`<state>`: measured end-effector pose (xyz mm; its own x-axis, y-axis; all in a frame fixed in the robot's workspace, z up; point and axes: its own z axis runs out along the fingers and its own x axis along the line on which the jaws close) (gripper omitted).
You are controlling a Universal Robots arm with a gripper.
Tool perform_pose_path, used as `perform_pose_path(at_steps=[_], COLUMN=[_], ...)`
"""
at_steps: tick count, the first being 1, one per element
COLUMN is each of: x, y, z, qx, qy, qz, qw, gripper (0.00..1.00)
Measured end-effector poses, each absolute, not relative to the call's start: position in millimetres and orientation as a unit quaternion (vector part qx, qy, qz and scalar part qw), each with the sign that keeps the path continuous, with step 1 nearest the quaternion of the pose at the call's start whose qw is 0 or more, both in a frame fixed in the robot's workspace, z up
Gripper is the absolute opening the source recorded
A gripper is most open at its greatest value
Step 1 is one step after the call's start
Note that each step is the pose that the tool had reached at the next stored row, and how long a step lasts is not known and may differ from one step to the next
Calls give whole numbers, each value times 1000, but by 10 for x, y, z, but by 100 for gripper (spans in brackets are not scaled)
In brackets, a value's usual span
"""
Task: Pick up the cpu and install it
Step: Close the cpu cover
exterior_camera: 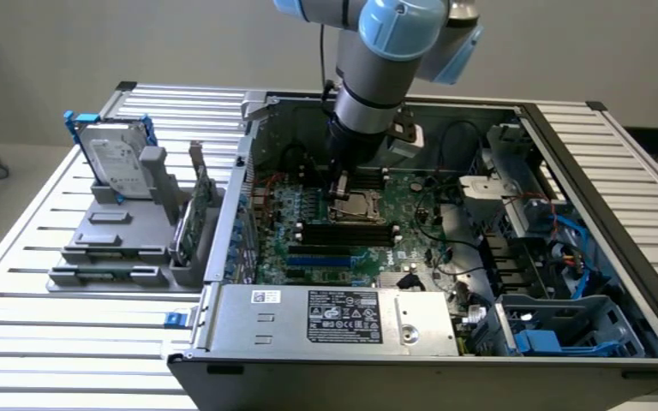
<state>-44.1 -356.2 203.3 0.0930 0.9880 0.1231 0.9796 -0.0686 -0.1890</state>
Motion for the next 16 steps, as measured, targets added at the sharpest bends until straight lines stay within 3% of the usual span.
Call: perform_pose_path(at_steps=[16], x=[-438], y=[-3561], z=[1978], qx=[-731], qy=[-673], qz=[17], qw=[111], gripper=[11])
